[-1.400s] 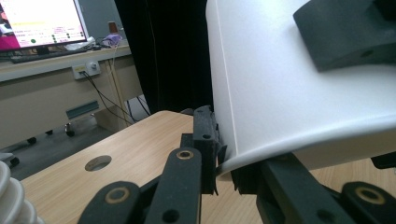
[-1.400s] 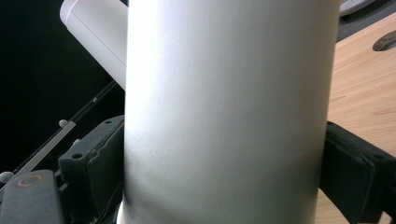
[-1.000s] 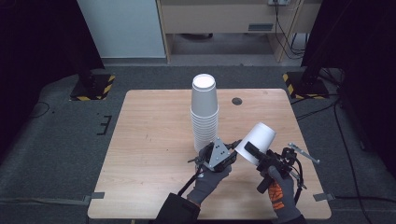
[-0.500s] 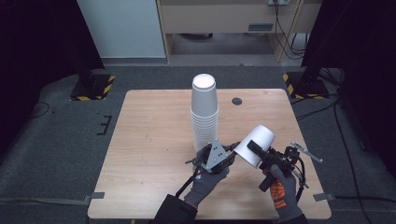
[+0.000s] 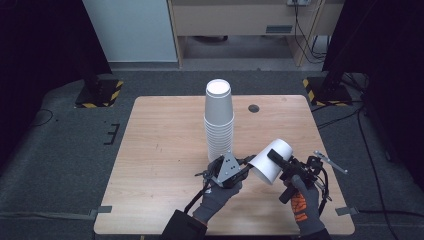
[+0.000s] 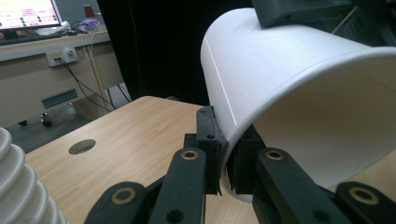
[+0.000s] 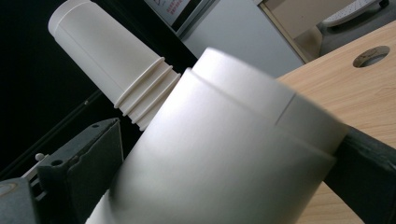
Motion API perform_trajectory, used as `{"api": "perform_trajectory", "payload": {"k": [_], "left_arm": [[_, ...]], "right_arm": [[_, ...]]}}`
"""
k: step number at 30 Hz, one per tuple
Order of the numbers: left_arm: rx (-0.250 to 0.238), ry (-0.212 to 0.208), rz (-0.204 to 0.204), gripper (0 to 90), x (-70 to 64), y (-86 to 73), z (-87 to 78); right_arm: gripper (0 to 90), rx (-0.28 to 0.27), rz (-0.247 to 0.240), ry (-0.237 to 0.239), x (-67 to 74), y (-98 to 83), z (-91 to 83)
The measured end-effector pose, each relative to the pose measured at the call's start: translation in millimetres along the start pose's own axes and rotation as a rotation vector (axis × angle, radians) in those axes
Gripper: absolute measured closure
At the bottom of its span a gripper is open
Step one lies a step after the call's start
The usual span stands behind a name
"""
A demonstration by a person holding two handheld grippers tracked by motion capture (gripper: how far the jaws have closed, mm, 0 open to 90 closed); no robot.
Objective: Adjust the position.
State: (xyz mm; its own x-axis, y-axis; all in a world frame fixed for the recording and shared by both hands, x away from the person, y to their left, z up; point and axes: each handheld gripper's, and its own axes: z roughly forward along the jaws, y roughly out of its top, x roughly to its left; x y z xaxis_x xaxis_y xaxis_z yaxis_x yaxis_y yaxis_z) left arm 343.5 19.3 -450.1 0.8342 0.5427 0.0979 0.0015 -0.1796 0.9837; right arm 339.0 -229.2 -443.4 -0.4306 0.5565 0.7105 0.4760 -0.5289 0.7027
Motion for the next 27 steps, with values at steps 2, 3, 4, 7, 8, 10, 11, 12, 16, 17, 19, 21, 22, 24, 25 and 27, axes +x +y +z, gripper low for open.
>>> {"api": "perform_trajectory", "payload": {"k": [2,3,4,7,8,10,11,12,16,17,19,21,22,24,25,27], "left_arm": [[0.006,-0.008,0.003,85.2,0.6,0.6,-4.1],[0.007,-0.011,0.003,85.1,1.3,1.2,-6.2],[0.006,-0.013,0.001,85.1,1.9,1.8,-8.1],[0.015,-0.015,0.004,85.5,4.9,3.6,-13.5],[0.018,-0.017,0.003,85.5,6.0,4.0,-15.1],[0.023,-0.021,0.0,85.4,7.3,4.4,-17.6],[0.025,-0.023,0.0,85.4,7.9,4.7,-19.5],[0.027,-0.025,0.0,85.4,8.1,4.9,-20.6],[0.037,-0.031,0.01,85.6,9.2,6.3,-27.8],[0.038,-0.031,0.01,85.6,9.5,6.7,-29.3],[0.04,-0.031,0.011,85.6,10.3,7.4,-31.5],[0.044,-0.031,0.001,85.6,13.2,9.2,-37.7],[0.044,-0.03,-0.001,85.6,14.0,9.6,-39.3],[0.046,-0.028,-0.011,85.7,16.6,10.4,-43.9],[0.046,-0.028,-0.011,85.6,16.6,10.4,-43.9],[0.046,-0.024,-0.022,85.7,20.4,11.0,-50.8]], "right_arm": [[7.1,-0.023,-0.007,-0.022,-1.7,0.7,-1.8],[9.1,-0.042,-0.018,-0.042,-3.5,1.4,-3.4],[9.1,-0.051,-0.02,-0.058,-5.8,2.7,-5.0],[9.4,-0.066,-0.016,-0.087,-13.5,6.4,-9.6],[9.5,-0.07,-0.019,-0.096,-15.6,7.3,-10.7],[9.6,-0.073,-0.032,-0.113,-18.2,8.9,-12.0],[9.7,-0.077,-0.038,-0.121,-19.2,9.8,-12.6],[9.7,-0.081,-0.043,-0.127,-20.5,11.0,-13.6],[10.3,-0.099,-0.049,-0.146,-24.7,14.9,-17.9],[10.4,-0.101,-0.061,-0.158,-26.5,15.8,-19.1],[10.5,-0.099,-0.064,-0.164,-27.3,16.2,-19.7],[10.8,-0.085,-0.091,-0.197,-32.3,16.7,-21.1],[10.8,-0.079,-0.099,-0.21,-33.4,16.5,-21.2],[10.8,-0.065,-0.126,-0.236,-35.8,16.1,-21.4],[10.8,-0.065,-0.126,-0.236,-35.8,16.1,-21.4],[10.8,-0.043,-0.172,-0.279,-40.1,15.3,-21.7]]}}
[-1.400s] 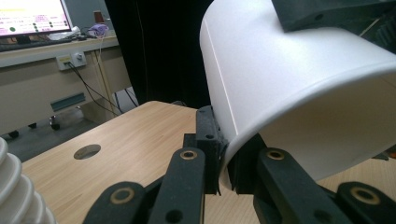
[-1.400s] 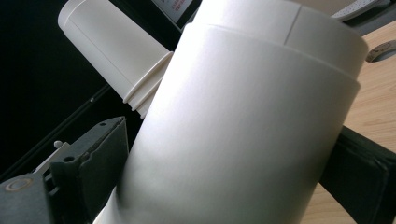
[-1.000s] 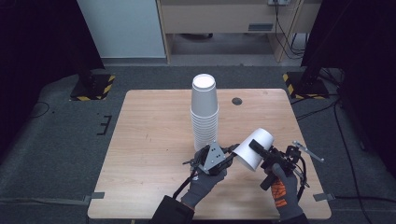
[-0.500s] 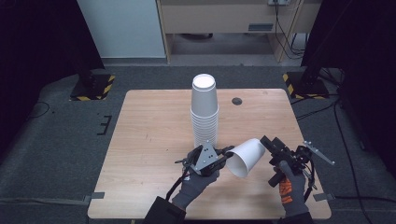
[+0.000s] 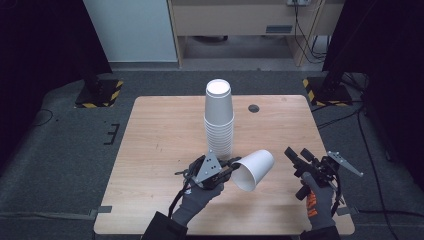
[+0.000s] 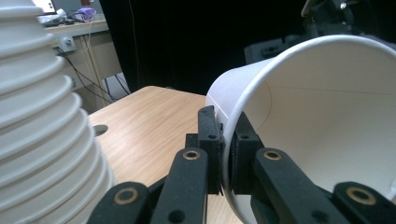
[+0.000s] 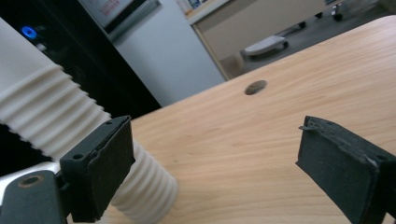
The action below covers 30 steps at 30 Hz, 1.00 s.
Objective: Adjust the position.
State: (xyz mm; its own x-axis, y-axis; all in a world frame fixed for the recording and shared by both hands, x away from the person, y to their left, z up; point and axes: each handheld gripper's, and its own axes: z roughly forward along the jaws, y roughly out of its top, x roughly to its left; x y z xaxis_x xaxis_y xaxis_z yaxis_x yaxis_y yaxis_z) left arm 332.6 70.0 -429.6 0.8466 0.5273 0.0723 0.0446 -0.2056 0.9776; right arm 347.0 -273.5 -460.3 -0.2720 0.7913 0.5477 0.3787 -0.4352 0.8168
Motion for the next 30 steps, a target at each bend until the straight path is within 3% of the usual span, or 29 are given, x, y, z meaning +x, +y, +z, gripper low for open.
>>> {"api": "perform_trajectory", "payload": {"k": [3,15,23,30], "left_arm": [[0.008,0.008,-0.008,85.7,3.6,-0.5,-7.6],[0.038,0.027,-0.031,85.6,16.2,-4.5,-40.2],[0.045,0.044,-0.05,85.6,22.4,-14.7,-61.8],[0.053,0.081,-0.076,85.6,31.4,-24.4,-81.3]], "right_arm": [[10.9,0.014,-0.046,-0.039,-3.6,-0.7,0.3],[10.9,0.071,-0.154,-0.133,-17.2,-4.9,0.0],[10.8,0.105,-0.225,-0.169,-19.6,-8.2,0.5],[10.7,0.126,-0.242,-0.184,-21.4,-10.3,1.8]]}}
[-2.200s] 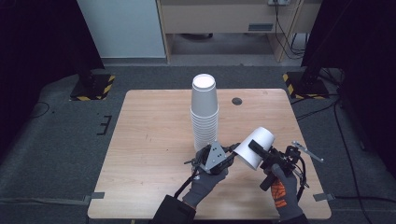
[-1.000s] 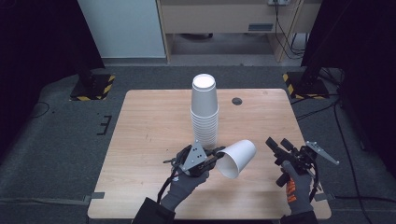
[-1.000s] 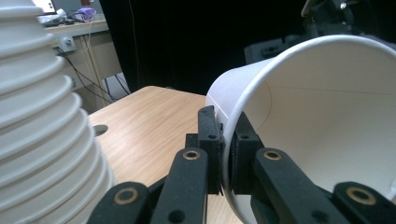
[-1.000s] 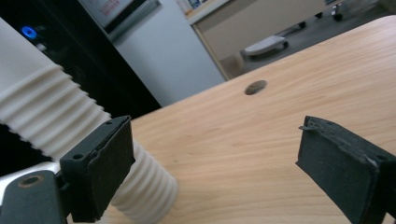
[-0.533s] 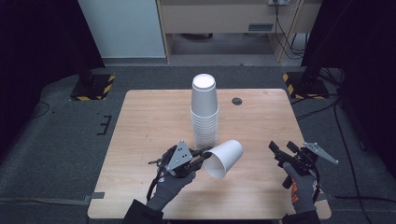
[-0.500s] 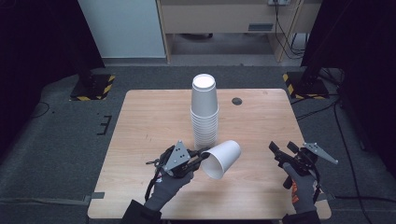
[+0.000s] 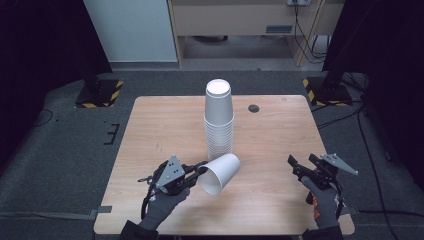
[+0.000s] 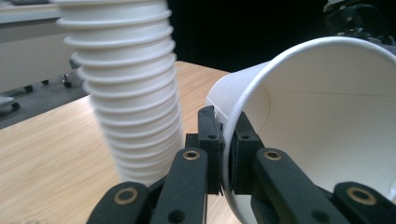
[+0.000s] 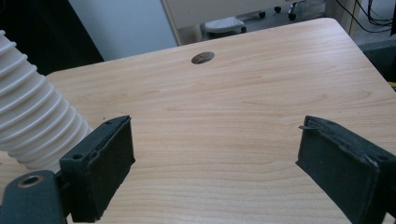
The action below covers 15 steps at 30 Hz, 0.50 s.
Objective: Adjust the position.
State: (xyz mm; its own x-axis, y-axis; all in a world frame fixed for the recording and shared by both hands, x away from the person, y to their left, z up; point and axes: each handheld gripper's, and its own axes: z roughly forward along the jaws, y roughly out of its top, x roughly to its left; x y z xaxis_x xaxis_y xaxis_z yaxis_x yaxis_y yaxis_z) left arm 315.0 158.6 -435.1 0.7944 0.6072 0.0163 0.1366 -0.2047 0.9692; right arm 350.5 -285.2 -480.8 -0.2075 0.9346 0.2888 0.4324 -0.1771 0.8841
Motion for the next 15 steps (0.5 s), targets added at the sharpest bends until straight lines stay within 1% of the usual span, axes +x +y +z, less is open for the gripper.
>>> {"api": "perform_trajectory", "payload": {"k": [1,2,3,4,5,8,9,10,12,13,15], "left_arm": [[0.005,0.007,-0.005,85.6,3.2,-2.5,-5.5],[0.005,0.007,-0.005,85.6,3.2,-2.5,-5.5],[0.01,0.017,-0.011,85.6,6.6,-5.1,-11.7],[0.01,0.017,-0.011,85.6,6.6,-5.1,-11.7],[0.016,0.032,-0.016,85.6,11.0,-7.9,-18.5],[0.019,0.044,-0.022,85.6,14.6,-10.1,-23.4],[0.024,0.06,-0.03,85.6,18.8,-13.3,-28.6],[0.024,0.06,-0.03,85.6,18.8,-13.3,-28.6],[0.029,0.075,-0.039,85.6,22.5,-16.0,-32.3],[0.035,0.092,-0.048,85.6,26.4,-18.3,-35.7],[0.039,0.108,-0.055,85.6,30.3,-20.0,-38.7]], "right_arm": [[10.7,0.004,-0.003,-0.001,-0.4,-0.3,0.4],[10.7,0.005,-0.003,-0.002,-0.5,-0.3,0.4],[10.7,0.007,-0.002,-0.004,-0.8,-0.5,0.4],[10.7,0.007,-0.002,-0.004,-0.9,-0.6,0.4],[10.7,0.009,-0.003,-0.007,-1.2,-0.7,0.4],[10.7,0.013,-0.003,-0.008,-1.5,-1.2,0.8],[10.7,0.02,-0.009,-0.012,-2.1,-2.1,1.5],[10.7,0.02,-0.009,-0.012,-2.1,-2.1,1.5],[10.7,0.026,-0.014,-0.017,-1.9,-2.5,1.9],[10.6,0.031,-0.02,-0.017,-2.1,-2.7,2.0],[10.6,0.035,-0.021,-0.019,-2.0,-3.0,2.0]]}}
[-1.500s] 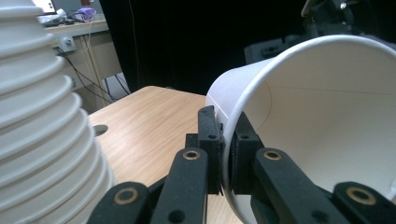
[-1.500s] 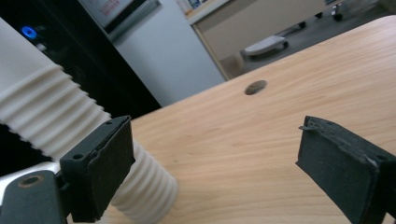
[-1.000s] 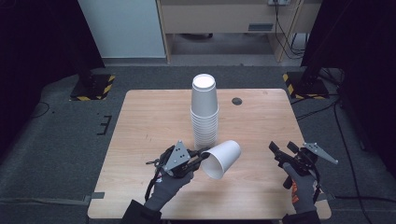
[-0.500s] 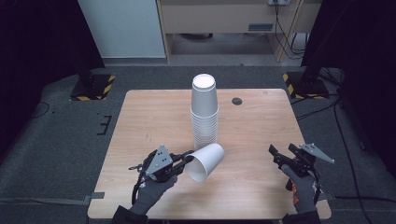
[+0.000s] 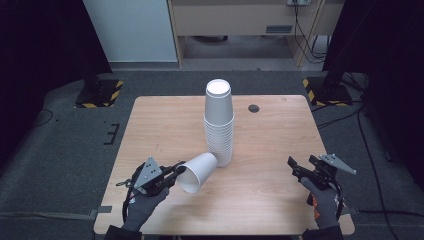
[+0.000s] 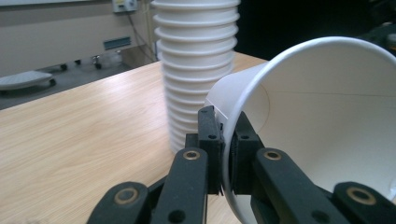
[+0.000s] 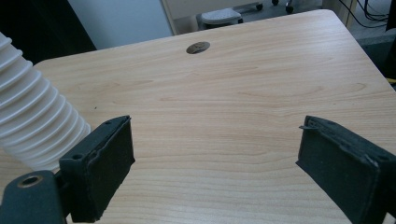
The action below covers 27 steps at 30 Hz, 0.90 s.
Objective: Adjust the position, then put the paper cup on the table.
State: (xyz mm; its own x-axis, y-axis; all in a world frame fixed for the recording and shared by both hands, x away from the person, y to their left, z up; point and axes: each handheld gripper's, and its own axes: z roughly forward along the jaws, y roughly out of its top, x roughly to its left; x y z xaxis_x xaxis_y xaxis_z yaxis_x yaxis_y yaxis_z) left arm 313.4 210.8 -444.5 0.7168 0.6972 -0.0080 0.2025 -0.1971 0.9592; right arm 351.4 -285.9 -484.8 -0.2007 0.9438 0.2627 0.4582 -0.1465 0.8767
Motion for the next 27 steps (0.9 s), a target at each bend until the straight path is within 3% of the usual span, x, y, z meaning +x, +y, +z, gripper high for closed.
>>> {"api": "perform_trajectory", "payload": {"k": [18,25,27], "left_arm": [[0.039,0.15,-0.059,85.6,41.9,1.8,-24.9],[0.079,0.201,-0.075,85.6,56.0,6.3,-28.2],[0.096,0.214,-0.083,85.6,60.2,5.2,-28.6]], "right_arm": [[10.3,0.023,-0.045,-0.01,0.8,-2.1,2.9],[10.2,0.043,-0.086,-0.019,1.0,-4.0,4.9],[10.2,0.064,-0.12,-0.028,2.2,-6.0,8.1]]}}
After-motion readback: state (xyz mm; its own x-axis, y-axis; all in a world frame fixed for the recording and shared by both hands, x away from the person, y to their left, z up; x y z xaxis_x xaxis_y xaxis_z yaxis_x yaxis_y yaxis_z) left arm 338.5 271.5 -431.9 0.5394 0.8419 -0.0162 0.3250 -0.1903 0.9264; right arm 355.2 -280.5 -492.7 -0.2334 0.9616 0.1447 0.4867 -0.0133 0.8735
